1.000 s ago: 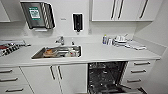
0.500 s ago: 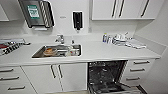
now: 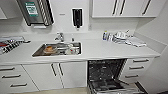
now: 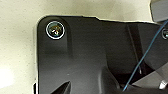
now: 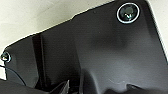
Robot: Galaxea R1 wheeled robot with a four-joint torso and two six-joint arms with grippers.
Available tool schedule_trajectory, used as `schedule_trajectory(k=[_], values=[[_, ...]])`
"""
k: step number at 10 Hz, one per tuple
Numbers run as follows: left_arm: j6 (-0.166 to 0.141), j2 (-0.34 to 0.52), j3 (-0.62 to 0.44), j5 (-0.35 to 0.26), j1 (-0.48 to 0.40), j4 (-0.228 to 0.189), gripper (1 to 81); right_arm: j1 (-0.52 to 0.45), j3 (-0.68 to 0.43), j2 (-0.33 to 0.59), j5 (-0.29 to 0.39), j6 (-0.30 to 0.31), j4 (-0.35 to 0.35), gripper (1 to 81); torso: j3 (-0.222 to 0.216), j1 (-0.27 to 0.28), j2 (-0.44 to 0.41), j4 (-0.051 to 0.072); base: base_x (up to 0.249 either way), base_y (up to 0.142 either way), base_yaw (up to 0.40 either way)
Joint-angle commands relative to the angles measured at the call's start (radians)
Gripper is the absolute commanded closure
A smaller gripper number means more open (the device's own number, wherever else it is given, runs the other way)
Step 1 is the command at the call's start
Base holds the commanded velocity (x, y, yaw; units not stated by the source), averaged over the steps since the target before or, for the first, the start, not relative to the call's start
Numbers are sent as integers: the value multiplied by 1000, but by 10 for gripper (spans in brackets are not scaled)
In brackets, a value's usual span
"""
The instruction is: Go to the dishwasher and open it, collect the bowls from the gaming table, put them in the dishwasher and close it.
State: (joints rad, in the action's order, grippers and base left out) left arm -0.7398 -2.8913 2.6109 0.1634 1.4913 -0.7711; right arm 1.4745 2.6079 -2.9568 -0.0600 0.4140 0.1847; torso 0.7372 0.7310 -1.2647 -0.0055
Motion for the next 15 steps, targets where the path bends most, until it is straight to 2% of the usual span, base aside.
schedule_trajectory(k=[1,3,6,7,8,9,11,15], values=[[2,3,3,-38,-25,-11,10,-24,0,8,52,-3,9,10,-96,-63,97,0,0,0,0],[2,0,2,-38,-25,-11,10,-25,1,8,52,-3,10,10,-133,-95,147,0,0,0,0],[2,-4,3,-39,-25,-11,10,-29,1,6,52,-3,10,10,-234,-161,247,0,0,0,0],[2,-4,3,-39,-25,-11,10,-27,1,6,52,-3,12,10,-252,-184,282,0,0,0,0],[2,-7,3,-39,-25,-11,10,-27,1,8,52,-3,12,10,-203,-206,316,0,0,0,0],[3,-8,3,-39,-25,-11,10,-29,1,6,52,-3,12,10,-227,-224,341,0,0,0,0],[3,-11,3,-39,-25,-11,10,-32,1,3,52,-3,12,10,-242,-259,396,0,0,0,0],[3,-53,72,-39,-25,-13,10,-30,1,-1,52,-3,10,10,-243,-349,534,0,0,0,0]])
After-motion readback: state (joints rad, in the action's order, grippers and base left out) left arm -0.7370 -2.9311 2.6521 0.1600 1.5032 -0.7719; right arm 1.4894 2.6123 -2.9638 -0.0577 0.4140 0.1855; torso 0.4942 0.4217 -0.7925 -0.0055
